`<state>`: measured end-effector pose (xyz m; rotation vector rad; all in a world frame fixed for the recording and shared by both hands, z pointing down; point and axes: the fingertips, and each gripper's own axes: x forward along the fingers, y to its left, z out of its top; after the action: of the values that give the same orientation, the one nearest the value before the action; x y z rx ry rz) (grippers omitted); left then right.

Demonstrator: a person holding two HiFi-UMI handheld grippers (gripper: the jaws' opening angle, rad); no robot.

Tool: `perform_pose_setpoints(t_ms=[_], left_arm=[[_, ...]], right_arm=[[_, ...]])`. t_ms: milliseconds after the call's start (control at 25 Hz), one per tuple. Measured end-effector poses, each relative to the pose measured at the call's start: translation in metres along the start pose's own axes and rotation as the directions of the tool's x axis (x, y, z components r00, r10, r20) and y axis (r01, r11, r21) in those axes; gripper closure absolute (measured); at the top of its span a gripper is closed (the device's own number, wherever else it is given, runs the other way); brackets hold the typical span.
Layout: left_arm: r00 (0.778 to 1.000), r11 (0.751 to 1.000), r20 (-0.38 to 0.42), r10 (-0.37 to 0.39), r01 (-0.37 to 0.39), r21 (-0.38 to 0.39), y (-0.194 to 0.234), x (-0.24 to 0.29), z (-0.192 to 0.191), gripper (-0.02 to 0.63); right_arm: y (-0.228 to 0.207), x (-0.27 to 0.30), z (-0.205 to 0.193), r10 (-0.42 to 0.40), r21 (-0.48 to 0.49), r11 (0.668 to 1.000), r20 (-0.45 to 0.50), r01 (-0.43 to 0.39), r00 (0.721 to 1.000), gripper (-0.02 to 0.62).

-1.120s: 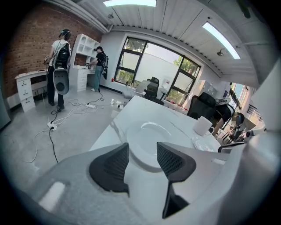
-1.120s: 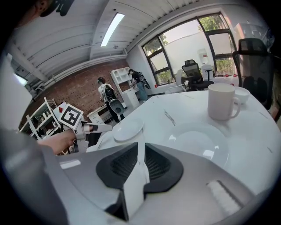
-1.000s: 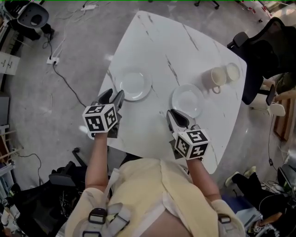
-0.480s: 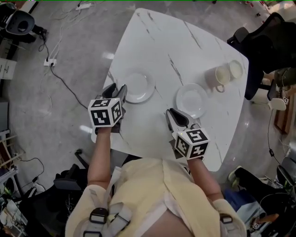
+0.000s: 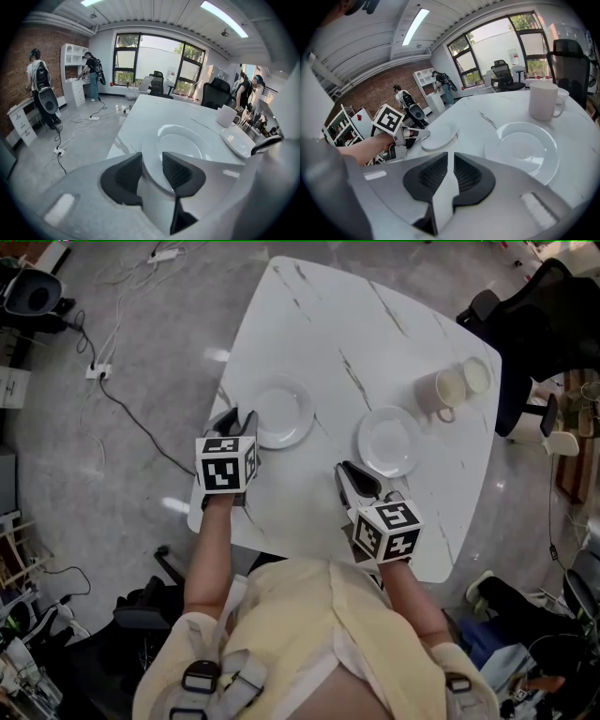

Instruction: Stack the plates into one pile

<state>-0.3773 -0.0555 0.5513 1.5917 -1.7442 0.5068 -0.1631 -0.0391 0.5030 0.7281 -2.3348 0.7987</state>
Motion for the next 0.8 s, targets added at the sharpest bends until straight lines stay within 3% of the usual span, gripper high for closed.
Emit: perform_pose_setpoints(t_ms=[360,600,800], left_arm=[[0.999,0.996,0.006,-0.046,0.046,-0.081,0.004,-0.004,0.003,0.502],[0.994,0.987,0.086,-0.068,0.079,-0.139,0.004,-0.015,0.015,0.543],[0.986,0.984,0.147,-0.079,0.101,-0.145,-0.004,-0.028,0.027,0.561]], right_arm=[[0.002,-0.005,0.002,-0.005,0.015,1.000,0.023,0.004,1.000,0.561],[0.000,-0.014,0.003,0.008,0.033,0.999,0.040,-0.009,0.999,0.566],[-0.006,-0.021,0.004,0.024,0.038,0.999,0.050,-0.026,0.998,0.569]])
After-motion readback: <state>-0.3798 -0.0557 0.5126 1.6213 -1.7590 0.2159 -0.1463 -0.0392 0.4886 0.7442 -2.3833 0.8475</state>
